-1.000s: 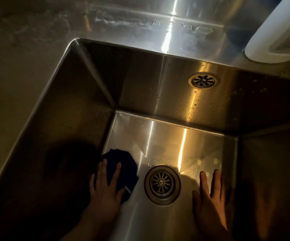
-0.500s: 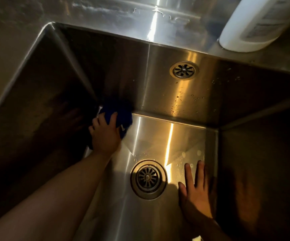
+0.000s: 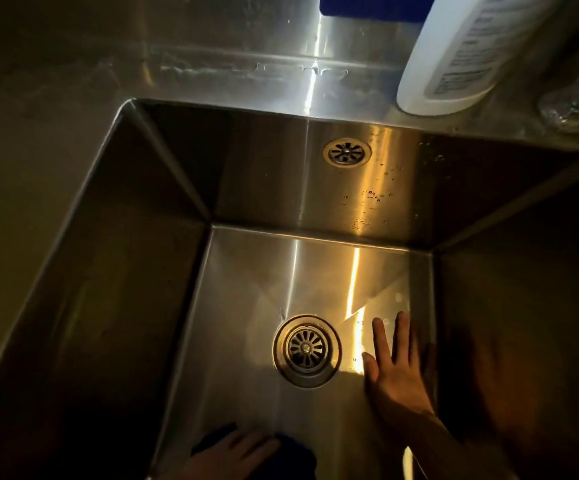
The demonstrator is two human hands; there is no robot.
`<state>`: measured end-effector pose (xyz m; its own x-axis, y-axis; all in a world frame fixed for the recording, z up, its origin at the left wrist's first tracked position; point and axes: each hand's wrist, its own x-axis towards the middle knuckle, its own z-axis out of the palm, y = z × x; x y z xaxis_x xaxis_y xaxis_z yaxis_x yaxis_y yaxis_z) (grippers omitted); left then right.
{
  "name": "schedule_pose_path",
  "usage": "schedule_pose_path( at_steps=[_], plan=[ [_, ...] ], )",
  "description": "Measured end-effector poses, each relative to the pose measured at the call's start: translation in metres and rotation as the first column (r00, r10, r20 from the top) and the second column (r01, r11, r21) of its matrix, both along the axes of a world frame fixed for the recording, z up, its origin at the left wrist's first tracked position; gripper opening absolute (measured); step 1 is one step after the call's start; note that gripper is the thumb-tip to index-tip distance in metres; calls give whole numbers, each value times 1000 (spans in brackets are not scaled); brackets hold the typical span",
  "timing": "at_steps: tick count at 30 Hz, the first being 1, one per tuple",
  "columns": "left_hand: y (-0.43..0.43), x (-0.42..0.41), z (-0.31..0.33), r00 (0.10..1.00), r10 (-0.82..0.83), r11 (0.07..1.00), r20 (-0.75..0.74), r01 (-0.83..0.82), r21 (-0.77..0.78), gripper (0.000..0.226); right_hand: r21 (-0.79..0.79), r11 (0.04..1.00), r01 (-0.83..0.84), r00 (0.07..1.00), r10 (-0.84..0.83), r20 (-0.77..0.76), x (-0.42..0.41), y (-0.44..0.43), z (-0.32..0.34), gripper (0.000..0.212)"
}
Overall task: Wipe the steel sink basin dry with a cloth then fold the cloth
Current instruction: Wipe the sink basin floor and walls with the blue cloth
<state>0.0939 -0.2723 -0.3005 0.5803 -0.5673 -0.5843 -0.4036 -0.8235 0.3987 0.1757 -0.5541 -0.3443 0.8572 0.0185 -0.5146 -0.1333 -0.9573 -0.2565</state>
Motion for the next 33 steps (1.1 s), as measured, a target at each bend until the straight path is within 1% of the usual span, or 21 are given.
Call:
schedule_pose_path(
  at_steps=[1, 2, 4, 6, 7, 9, 10, 12, 15, 17, 18, 20, 22, 23, 24, 26, 27, 29, 31, 32, 33],
  plan=[
    [7, 3, 0, 995, -54, 998, -79, 56, 26, 37, 5, 1000, 3, 1000, -3, -4, 1, 0, -1, 64],
    [11, 8, -3, 989, -123, 992, -83, 124, 0, 42, 7, 1000, 7, 1000, -7, -9, 0, 0, -3, 64],
    [18, 4, -18, 964, -259, 964, 59, 262, -43, 55, 3, 1000, 9, 1000, -9, -14, 0, 0, -7, 65],
    [24, -3, -32, 868, -464, 884, 175, 466, 33, 60, -11, 1000, 17, 1000, -18, -9, -2, -1, -11, 66],
    [28, -9, -40, 817, -506, 861, 276, 499, 99, 59, -18, 1000, 20, 1000, -20, 2, -3, -1, -12, 66],
    [29, -20, -49, 734, -504, 853, 456, 506, 129, 54, -11, 999, 33, 999, -33, 23, -5, -1, -15, 67],
    [27, -21, -51, 712, -478, 863, 514, 489, 125, 51, 0, 999, 45, 999, -45, 26, -5, -1, -16, 67],
    [24, -13, -51, 753, -370, 914, 544, 401, 67, 52, 15, 998, 62, 997, -62, 37, -6, -2, -18, 66],
    [14, 29, -39, 881, -133, 987, 454, 157, -17, 75, 15, 998, 63, 995, -64, 73, -7, -2, -19, 67],
    [7, 66, -33, 892, 38, 999, 450, -29, -28, 80, 14, 998, 66, 994, -67, 91, -7, -2, -20, 66],
    [4, 82, -32, 869, 109, 994, 482, -96, -52, 74, 12, 998, 66, 992, -66, 103, -7, -2, -20, 66],
    [-1, 110, -31, 831, 138, 989, 539, -86, -121, 51, 1, 998, 60, 991, -60, 123, -7, -2, -21, 66],
    [-8, 133, -32, 843, 155, 985, 516, -93, -143, 48, -16, 998, 55, 990, -52, 131, -7, -1, -21, 64],
    [-11, 145, -31, 843, 213, 976, 494, -165, -140, 50, -19, 998, 52, 990, -49, 129, -8, -1, -22, 64],
    [-13, 158, -33, 820, 320, 947, 475, -288, -141, 52, -21, 999, 50, 991, -47, 126, -8, -2, -22, 64],
    [-13, 186, -37, 700, 543, 831, 463, -528, -177, 48, -14, 999, 47, 992, -45, 119, -7, -2, -20, 63],
    [-12, 201, -36, 652, 600, 786, 464, -590, -187, 46, 3, 999, 54, 992, -54, 114, -7, -2, -18, 64],
    [-12, 220, -29, 609, 610, 774, 506, -596, -216, 45, 11, 998, 66, 993, -66, 100, -5, 2, -10, 65],
    [-18, 220, -19, 562, 692, 715, 454, -622, -320, 44, 13, 992, 126, 975, -127, 181, 3, 16, 8, 67],
    [-27, 214, -13, 538, 738, 674, 407, -625, -394, 47, 128, 970, 208, 947, -232, 222, 12, 28, 21, 67],
    [-38, 206, -5, 534, 772, 635, 344, -613, -471, 49, 350, 892, 287, 906, -371, 203, 23, 44, 37, 68]
  ],
)
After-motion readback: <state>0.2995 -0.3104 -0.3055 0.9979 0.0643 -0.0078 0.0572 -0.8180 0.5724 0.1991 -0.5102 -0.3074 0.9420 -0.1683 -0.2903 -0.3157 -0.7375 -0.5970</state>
